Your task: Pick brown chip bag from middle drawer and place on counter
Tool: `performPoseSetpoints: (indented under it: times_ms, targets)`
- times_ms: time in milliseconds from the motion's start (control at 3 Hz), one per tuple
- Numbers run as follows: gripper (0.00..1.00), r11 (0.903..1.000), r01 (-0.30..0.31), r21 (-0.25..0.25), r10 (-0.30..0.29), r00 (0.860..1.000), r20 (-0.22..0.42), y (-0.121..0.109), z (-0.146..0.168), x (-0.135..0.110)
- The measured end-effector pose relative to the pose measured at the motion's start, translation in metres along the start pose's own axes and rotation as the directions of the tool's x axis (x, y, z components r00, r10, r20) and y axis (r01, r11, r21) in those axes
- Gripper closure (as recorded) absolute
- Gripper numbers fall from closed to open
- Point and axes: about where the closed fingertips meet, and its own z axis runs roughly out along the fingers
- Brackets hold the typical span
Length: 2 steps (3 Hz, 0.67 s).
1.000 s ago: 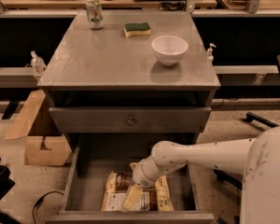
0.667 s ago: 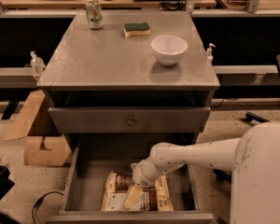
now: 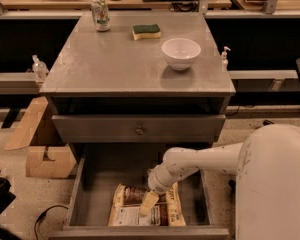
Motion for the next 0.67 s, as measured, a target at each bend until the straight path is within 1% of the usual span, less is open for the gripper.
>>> performPoseSetpoints:
  times_ms: [333,667]
  targets:
    - [0.00,0.9998,-0.020,-0.006,0.020,1.000,-0.023,0.000,0.006,0.012]
    - [0.00,0.9981,-0.051,-0.035,0.049,0.998,-0.045,0.011,0.019,0.026]
